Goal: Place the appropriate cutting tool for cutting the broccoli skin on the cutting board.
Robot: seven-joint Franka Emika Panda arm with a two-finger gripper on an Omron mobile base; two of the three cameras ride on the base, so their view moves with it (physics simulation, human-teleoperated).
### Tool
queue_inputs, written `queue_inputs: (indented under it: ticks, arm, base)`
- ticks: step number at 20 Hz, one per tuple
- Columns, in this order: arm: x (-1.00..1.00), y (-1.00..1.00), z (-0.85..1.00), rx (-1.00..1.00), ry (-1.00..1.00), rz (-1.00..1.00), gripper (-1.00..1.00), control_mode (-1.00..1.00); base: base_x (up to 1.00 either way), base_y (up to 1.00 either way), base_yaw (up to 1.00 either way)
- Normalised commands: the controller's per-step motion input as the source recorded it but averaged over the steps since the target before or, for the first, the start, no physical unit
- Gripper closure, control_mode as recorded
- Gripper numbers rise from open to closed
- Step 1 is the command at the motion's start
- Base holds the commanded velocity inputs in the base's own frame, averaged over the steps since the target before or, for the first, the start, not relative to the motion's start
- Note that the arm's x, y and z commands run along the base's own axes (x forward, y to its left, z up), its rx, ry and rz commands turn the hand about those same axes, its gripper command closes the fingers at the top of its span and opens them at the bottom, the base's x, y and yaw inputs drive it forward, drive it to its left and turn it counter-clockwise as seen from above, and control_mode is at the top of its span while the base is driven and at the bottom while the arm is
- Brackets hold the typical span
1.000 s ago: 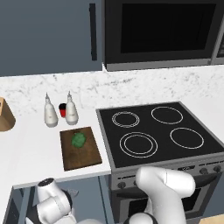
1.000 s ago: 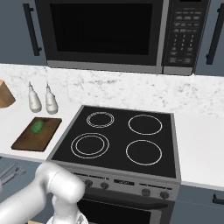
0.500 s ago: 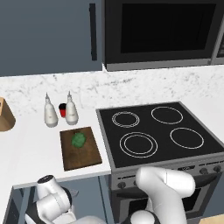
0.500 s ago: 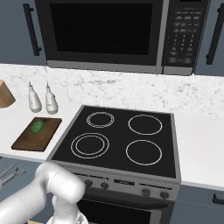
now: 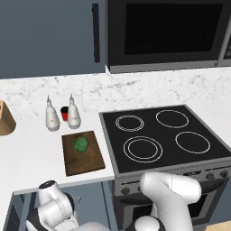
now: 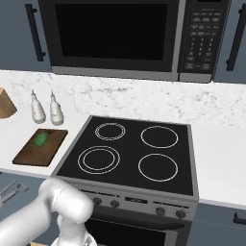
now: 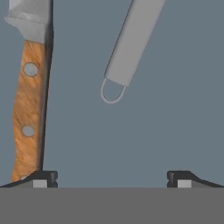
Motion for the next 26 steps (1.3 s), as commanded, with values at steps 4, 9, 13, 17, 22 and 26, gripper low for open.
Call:
queue_inputs:
  ticks: [4, 9, 13, 17, 22, 26]
  arm:
    - [0.19, 0.17, 0.00, 0.00, -0.06, 0.00, -1.00, -1.00]
    - [0.01, 0.08, 0.00, 0.00, -0.09, 0.00, -1.00, -1.00]
    - [0.02, 0.11, 0.00, 0.00, -0.05, 0.00, -1.00, -1.00]
    - [0.06, 0.12, 0.00, 0.00, -0.04, 0.00, -1.00, -1.00]
    - [0.11, 0.00, 0.00, 0.00, 0.00, 0.00, -1.00, -1.00]
    - [0.19, 0.09, 0.00, 0.00, 0.00, 0.00, -1.00, -1.00]
  base:
    - [0.00, 0.00, 0.00]
    - [0.00, 0.00, 0.00]
    - [0.00, 0.00, 0.00]
    - [0.00, 0.00, 0.00]
    - [0.00, 0.00, 0.00]
    - [0.00, 0.00, 0.00]
